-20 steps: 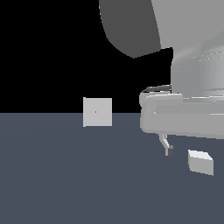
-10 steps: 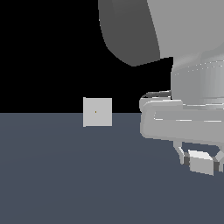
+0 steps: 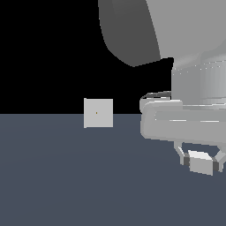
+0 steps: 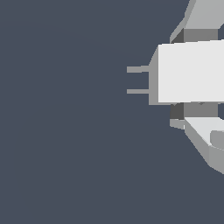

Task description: Plug the charger into the wall socket.

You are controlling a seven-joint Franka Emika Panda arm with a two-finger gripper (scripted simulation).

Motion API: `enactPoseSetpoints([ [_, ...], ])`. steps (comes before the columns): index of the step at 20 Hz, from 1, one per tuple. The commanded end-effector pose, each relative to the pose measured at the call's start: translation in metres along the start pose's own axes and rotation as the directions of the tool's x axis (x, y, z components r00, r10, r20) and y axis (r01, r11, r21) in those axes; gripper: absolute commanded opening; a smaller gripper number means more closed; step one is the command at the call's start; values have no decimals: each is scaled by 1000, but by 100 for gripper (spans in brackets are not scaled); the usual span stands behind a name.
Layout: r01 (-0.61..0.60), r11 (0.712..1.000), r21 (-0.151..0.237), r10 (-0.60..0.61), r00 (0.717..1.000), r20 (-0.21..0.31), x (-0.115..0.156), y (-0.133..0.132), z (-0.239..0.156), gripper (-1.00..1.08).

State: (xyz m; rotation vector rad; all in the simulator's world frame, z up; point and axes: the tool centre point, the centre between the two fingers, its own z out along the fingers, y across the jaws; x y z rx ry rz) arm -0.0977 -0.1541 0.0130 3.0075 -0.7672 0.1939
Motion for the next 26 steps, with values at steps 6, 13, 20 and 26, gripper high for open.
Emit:
enactPoseSetpoints([
  [6, 103, 995, 12, -103, 995, -2, 15, -33, -12, -100],
  [13, 322, 946, 38, -322, 947, -9, 35, -108, -40, -100],
  [20, 528, 847, 66, -528, 849, -21, 36, -188, -69, -100],
  [26, 616, 784, 79, -615, 788, -29, 30, -224, -83, -100],
])
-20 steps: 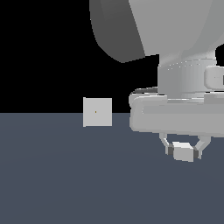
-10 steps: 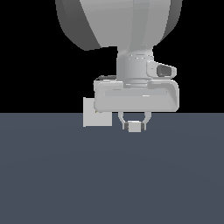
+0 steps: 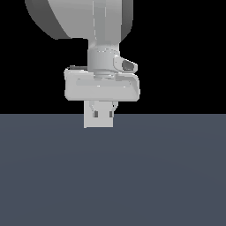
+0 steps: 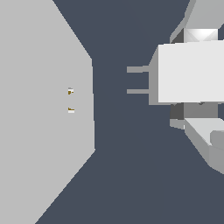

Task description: Plug the charger into the wall socket.

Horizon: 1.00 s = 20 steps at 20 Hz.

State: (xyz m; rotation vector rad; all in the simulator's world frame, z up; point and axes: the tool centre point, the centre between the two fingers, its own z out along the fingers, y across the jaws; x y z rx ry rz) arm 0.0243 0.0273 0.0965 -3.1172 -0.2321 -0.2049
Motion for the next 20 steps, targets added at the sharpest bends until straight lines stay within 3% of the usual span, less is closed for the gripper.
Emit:
enactPoseSetpoints([
  [1, 29, 1000, 4, -29, 1000, 1, 4, -9, -3, -100],
  [12, 33, 999, 5, -33, 999, 1, 5, -10, -3, -100],
  [20, 33, 999, 5, -33, 999, 1, 24, -11, 0, -100],
])
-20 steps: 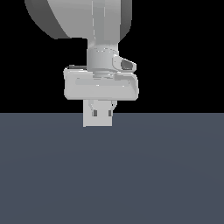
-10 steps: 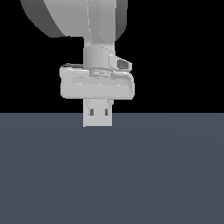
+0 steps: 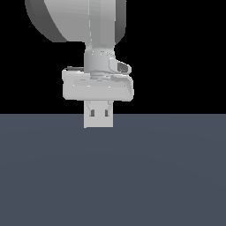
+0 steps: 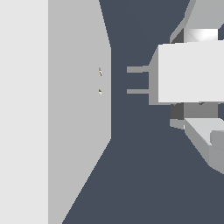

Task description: Plug the charger into the wall socket.

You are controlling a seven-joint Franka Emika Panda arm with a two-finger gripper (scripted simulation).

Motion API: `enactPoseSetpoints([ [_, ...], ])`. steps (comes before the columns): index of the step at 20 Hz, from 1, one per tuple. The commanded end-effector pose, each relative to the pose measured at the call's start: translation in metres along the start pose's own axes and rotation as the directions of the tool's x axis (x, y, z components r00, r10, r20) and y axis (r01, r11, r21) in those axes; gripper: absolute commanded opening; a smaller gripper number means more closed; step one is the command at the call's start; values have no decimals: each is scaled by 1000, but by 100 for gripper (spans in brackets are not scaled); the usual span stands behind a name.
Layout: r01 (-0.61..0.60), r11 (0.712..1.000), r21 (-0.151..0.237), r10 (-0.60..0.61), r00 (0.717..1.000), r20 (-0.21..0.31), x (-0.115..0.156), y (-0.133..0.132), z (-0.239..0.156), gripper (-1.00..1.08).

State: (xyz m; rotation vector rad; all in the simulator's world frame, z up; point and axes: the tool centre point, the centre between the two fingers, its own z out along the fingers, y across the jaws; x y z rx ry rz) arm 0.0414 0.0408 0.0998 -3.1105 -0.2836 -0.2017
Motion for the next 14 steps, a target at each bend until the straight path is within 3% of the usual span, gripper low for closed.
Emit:
enactPoseSetpoints([
  [1, 0, 1000, 0, 0, 1000, 0, 8, 0, 1, -100],
  [14, 0, 1000, 0, 0, 1000, 0, 34, 0, 4, -100],
])
